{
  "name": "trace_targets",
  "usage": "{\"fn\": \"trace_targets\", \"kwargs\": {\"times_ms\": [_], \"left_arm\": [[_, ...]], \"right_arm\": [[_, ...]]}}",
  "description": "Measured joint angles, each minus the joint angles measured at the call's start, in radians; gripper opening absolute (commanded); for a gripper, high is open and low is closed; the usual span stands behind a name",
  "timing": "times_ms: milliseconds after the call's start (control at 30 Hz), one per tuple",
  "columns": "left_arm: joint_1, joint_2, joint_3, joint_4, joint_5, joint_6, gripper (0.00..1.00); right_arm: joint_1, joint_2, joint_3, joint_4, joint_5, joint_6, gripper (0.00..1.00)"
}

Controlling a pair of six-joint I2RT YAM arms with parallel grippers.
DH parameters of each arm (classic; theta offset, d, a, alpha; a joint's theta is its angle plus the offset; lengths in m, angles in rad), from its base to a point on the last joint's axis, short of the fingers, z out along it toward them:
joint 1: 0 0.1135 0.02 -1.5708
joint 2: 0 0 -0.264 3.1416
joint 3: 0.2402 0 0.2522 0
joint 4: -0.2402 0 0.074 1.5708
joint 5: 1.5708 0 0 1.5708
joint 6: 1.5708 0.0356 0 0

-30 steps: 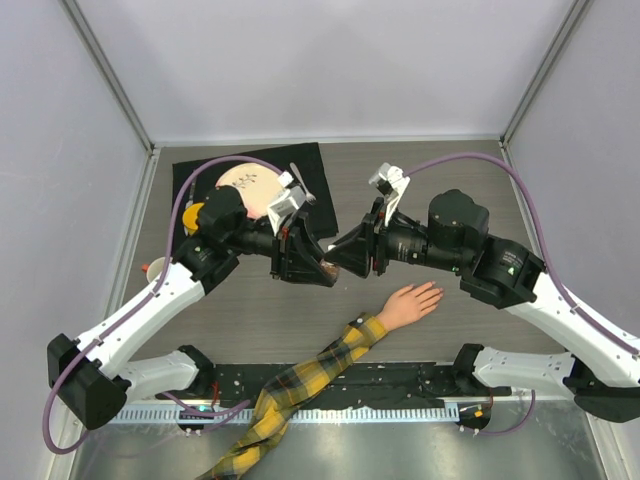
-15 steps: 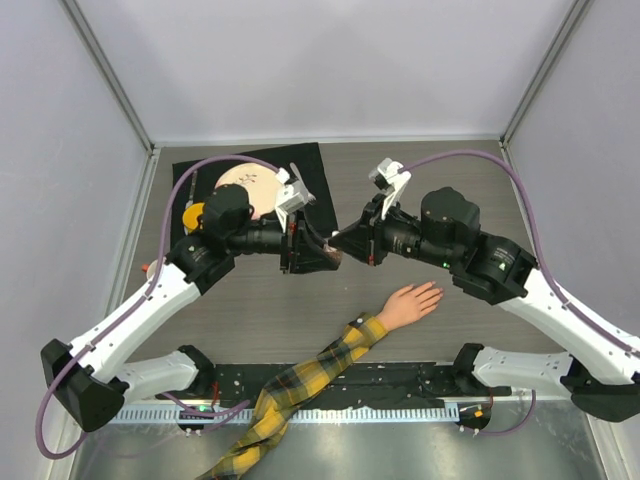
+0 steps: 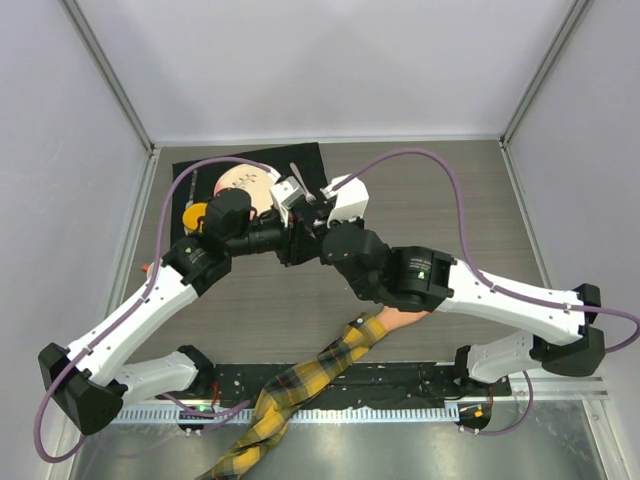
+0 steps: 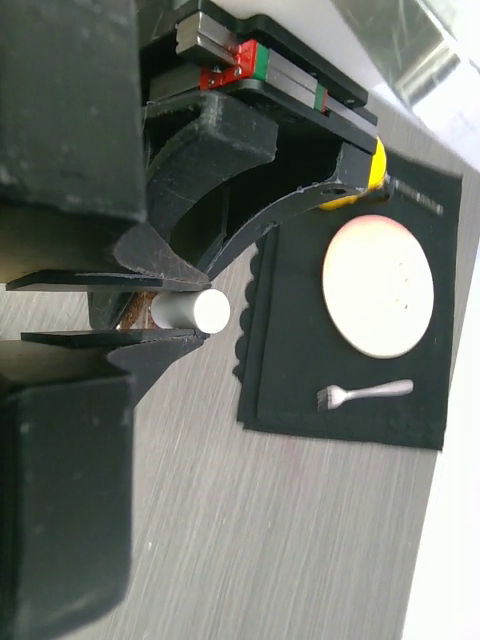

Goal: Paint the nails

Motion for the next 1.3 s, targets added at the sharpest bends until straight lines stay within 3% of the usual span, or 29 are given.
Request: {"fn": "trace_targets", "kwargs": {"times_ms": [33, 167, 267, 300, 433, 567, 700, 767, 867, 1033, 1300], "left_arm": [[0.000, 0.000, 0.000, 0.000, 0.003, 0.004, 0.03], [-0.002, 0.001, 0.000, 0.019, 0.021, 0.018, 0.57], [0.005, 0.001, 0.000, 0.028, 0.007, 0.027, 0.71], [0.010, 0.001, 0.000, 0.029, -0.009, 0.029, 0.99], [0.021, -0.018, -0.003, 0.028, -0.094, 0.045, 1.00], [0.029, -0.095, -0.031, 0.047, -0.189, 0.045, 1.00], [0.031, -0.180, -0.074, 0.090, -0.296, 0.046, 1.00], [0.031, -0.209, -0.096, 0.107, -0.341, 0.047, 1.00], [0.031, -0.223, -0.118, 0.124, -0.388, 0.047, 1.00], [0.038, -0.200, -0.121, 0.130, -0.401, 0.045, 1.00], [0.056, -0.190, -0.125, 0.145, -0.390, 0.038, 1.00]], "right_arm": [[-0.011, -0.016, -0.019, 0.019, -0.026, -0.003, 0.01], [-0.081, -0.125, -0.132, 0.118, -0.180, 0.001, 0.01], [-0.130, -0.232, -0.234, 0.163, -0.236, 0.004, 0.01], [-0.142, -0.259, -0.261, 0.174, -0.243, 0.003, 0.01], [-0.175, -0.367, -0.421, 0.307, -0.214, -0.050, 0.01], [-0.175, -0.411, -0.684, 0.613, -0.113, -0.138, 0.01], [-0.175, -0.299, -1.006, 1.030, 0.017, -0.265, 0.01], [-0.175, -0.178, -1.078, 1.181, 0.074, -0.336, 0.01], [-0.178, -0.003, -1.112, 1.392, 0.131, -0.431, 0.01], [-0.179, 0.143, -1.112, 1.653, 0.177, -0.488, 0.01], [-0.181, 0.320, -1.112, 1.795, 0.195, -0.458, 0.01]]}}
